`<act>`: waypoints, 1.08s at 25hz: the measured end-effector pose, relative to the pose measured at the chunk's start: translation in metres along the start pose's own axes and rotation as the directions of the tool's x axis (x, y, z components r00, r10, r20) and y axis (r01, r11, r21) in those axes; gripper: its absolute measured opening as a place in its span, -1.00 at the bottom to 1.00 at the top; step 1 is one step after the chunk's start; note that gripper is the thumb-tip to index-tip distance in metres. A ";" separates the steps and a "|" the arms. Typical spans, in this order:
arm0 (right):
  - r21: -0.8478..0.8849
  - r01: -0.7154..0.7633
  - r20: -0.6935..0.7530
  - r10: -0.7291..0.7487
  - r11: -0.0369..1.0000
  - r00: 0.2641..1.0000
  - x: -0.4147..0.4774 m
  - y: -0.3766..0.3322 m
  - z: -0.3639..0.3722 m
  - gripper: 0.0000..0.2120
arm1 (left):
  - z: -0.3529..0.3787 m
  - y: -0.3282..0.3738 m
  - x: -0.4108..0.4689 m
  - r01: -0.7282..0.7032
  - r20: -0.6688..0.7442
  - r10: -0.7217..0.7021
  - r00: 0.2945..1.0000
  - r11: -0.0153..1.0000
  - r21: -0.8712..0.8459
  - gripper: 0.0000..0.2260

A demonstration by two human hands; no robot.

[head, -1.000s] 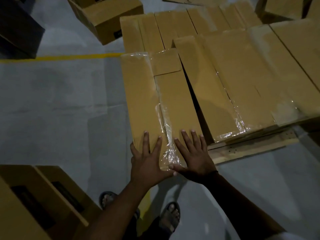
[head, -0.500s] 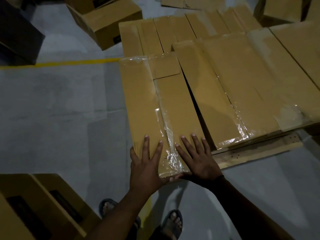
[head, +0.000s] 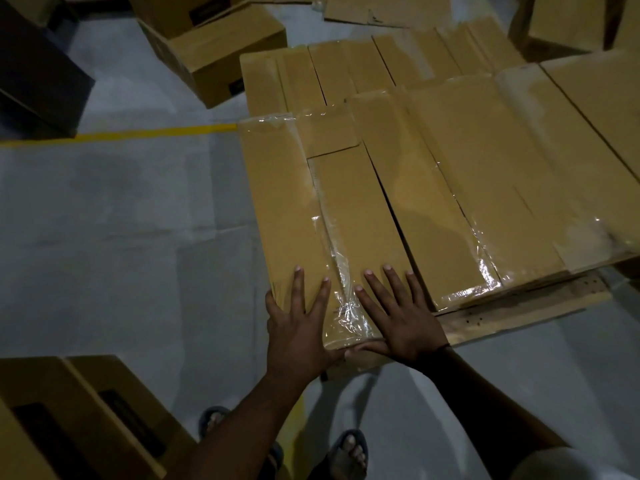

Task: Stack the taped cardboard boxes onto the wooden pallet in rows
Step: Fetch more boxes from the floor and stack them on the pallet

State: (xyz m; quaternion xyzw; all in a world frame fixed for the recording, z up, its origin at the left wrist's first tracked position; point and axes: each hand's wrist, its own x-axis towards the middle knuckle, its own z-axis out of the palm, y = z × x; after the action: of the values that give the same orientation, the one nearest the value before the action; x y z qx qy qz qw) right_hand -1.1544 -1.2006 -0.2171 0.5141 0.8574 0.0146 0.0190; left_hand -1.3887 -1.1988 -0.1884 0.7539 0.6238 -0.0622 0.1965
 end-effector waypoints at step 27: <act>0.019 -0.002 0.065 0.000 1.000 0.998 -0.017 0.010 -0.009 -0.15 | 0.000 0.000 -0.005 -0.019 -0.033 0.019 0.999 1.000 -0.003 0.21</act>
State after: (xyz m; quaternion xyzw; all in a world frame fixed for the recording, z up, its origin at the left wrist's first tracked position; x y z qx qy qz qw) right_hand -1.1378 -1.2103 -0.2072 0.5149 0.8562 -0.0101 0.0418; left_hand -1.3894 -1.2035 -0.1868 0.7604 0.6198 -0.0469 0.1882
